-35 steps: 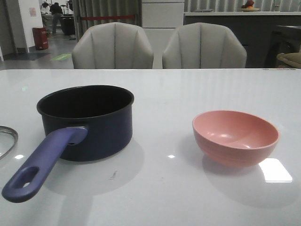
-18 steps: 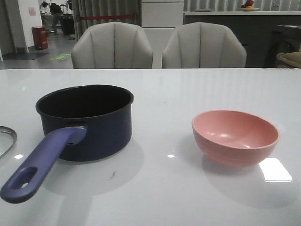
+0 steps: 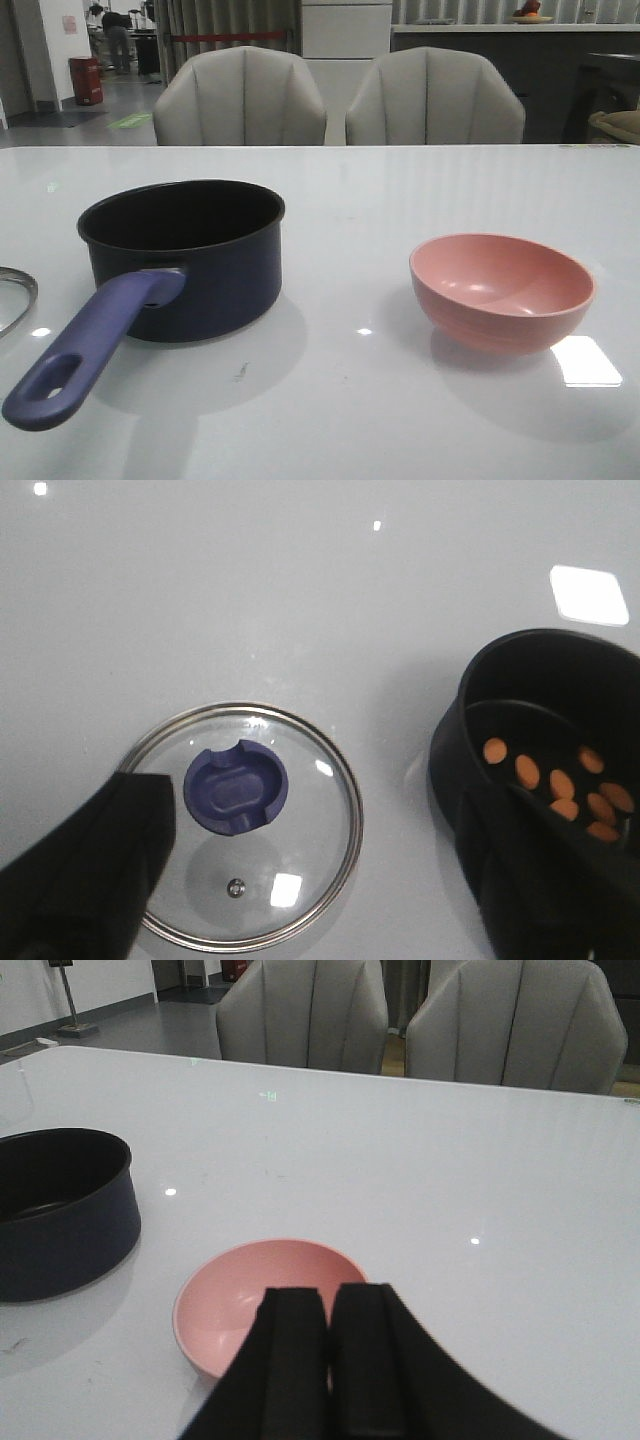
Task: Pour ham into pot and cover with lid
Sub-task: 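Grasp the glass lid knob with the left gripper and lift it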
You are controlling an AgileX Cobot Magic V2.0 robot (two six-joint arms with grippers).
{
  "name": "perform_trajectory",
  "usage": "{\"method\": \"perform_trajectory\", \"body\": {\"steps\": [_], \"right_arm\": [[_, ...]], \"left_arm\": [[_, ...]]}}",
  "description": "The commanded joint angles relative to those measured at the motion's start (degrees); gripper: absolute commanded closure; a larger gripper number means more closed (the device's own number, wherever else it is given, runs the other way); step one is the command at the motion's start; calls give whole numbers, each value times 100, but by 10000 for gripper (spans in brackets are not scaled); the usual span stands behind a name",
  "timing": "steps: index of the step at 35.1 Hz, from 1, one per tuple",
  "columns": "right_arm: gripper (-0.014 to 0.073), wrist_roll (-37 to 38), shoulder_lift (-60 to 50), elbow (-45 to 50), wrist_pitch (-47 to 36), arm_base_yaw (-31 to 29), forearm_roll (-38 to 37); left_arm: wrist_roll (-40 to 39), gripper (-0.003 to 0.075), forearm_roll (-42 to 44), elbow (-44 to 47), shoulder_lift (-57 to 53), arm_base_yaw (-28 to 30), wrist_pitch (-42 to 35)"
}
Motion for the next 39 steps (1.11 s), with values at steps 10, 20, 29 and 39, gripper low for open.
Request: {"method": "perform_trajectory", "body": {"steps": [10,20,29,39], "right_arm": [[437,-16,32,-165,-486,8,32],[437,-16,32,-165,-486,8,32],[437,-16,32,-165,-486,8,32],[437,-16,32,-165,-486,8,32]], "left_arm": [[-61,117,-54,-1599,2405,191,834],[-61,117,-163,-2515,3359,568,1718],[-61,117,-137,-3009,4068,568,2403],[-61,117,-100,-3079,4246,568,2255]]}}
